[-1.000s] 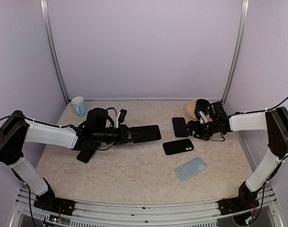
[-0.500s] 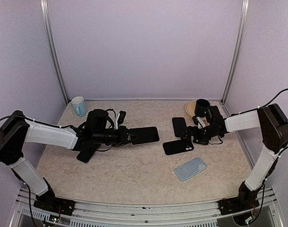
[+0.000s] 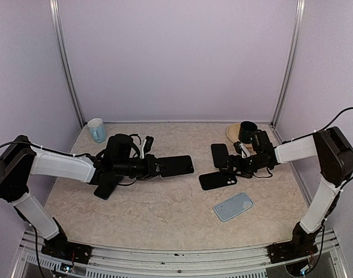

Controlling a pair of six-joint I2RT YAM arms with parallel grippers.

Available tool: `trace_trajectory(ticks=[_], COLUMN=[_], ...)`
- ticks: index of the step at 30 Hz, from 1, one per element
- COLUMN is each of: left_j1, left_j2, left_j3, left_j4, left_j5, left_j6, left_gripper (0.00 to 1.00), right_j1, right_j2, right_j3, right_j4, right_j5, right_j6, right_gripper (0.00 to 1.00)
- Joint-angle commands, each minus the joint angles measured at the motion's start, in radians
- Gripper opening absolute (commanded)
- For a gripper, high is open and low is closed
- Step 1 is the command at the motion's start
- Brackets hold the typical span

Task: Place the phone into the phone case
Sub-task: Move the phone case to the center of the board.

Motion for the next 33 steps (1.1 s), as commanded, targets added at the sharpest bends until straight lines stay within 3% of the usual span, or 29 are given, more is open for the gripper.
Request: trace_trajectory(ticks=[1, 21, 33], left_j1=[0.005, 0.027, 0.035], left_j2=[-0.04, -0.064, -0.101], left_j3=[0.009, -0.029, -0.037], left_j4=[0.042, 0.015, -0.049], left_j5=[-0.014, -0.075, -0.122], left_j6=[-0.005, -0.018, -0.044], left_gripper=[0.0, 0.0, 0.0], right_j1=[0.025, 0.236, 0.298], right_j2=[0.017, 0.014, -0.029], right_j3=[-0.033, -0.017, -0.035], right_j4=[0.028, 0.077, 0.083], right_j5=[-0.046, -0.036, -0.038], right_j6=[0.024, 0.136, 0.169], right_gripper=[0.95, 0.94, 0.94])
